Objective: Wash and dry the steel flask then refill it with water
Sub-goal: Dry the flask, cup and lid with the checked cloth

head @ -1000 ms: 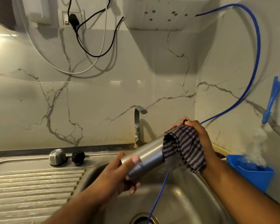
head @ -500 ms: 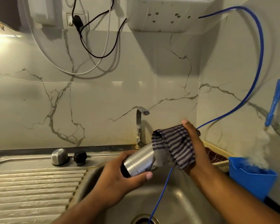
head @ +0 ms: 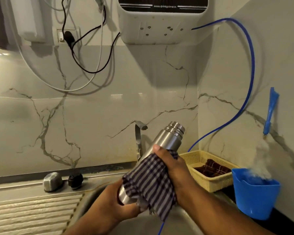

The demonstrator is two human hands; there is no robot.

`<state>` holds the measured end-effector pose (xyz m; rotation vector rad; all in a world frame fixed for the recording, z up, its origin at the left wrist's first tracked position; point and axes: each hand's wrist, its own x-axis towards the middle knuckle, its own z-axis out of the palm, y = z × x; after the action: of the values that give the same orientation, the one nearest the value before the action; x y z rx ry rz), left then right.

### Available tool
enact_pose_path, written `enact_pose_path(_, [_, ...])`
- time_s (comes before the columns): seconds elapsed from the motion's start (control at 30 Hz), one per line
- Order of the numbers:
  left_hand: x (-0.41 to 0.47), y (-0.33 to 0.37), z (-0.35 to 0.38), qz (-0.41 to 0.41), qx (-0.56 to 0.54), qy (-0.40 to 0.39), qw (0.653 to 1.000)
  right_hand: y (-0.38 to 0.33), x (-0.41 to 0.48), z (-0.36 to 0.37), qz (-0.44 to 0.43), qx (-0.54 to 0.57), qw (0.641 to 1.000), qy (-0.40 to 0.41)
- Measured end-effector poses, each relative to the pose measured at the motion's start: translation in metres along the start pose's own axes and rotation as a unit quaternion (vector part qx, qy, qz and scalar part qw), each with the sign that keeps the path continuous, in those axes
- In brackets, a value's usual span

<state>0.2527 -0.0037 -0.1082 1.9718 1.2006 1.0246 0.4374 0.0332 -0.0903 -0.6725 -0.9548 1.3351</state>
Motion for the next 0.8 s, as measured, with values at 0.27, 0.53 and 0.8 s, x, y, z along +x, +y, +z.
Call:
enact_pose_path(0.27, [0.008, -0.044, -0.034, -0.012, 0.185, -0.041, 0.982, -0.026, 0.027, -0.036, -0.138, -0.122, 0.981, 0.066])
enact_pose_path(0.53, [0.013, -0.058, -0.037, 0.073, 0.193, 0.043, 0.977, -0.010, 0.050, -0.066, -0.307, -0.435, 0.845, 0.053])
enact_pose_path(0.8, [0.015, -0.050, -0.043, 0.146, 0.329, 0.102, 0.927, -0.004, 0.062, -0.067, 0.105, -0.405, 0.904, 0.085])
